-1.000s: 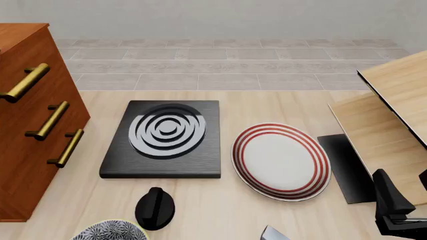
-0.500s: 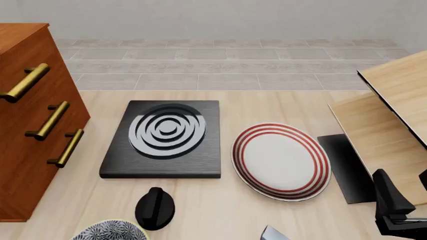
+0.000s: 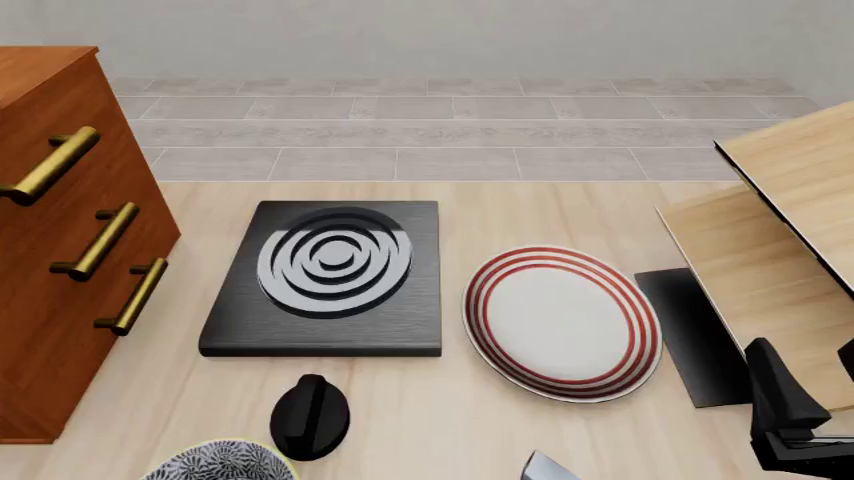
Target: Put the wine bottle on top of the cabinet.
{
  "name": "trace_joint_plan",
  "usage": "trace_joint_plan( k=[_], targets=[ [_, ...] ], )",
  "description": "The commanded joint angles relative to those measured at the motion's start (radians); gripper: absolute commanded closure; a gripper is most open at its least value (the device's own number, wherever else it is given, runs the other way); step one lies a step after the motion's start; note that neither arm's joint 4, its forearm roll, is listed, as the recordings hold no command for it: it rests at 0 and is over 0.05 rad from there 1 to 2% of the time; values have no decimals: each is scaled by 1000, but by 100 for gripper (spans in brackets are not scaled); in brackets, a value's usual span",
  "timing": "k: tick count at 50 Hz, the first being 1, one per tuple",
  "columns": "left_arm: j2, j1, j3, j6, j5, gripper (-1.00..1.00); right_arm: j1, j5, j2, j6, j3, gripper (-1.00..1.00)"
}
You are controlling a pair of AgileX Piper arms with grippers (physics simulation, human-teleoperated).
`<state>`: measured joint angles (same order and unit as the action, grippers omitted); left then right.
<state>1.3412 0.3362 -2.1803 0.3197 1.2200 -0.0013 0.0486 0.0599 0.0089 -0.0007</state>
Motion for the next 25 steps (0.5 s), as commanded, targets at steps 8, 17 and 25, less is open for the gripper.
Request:
trace_joint_plan(
  k=[8, 17, 25],
  targets=[
    [32, 74, 17, -4, 0, 100, 0, 0, 0, 0, 0, -100],
    [44, 114, 39, 4, -1, 100, 0, 0, 0, 0, 0, -100],
    [40, 140, 81, -16, -23, 100, 0, 0, 0, 0, 0, -100]
  ],
)
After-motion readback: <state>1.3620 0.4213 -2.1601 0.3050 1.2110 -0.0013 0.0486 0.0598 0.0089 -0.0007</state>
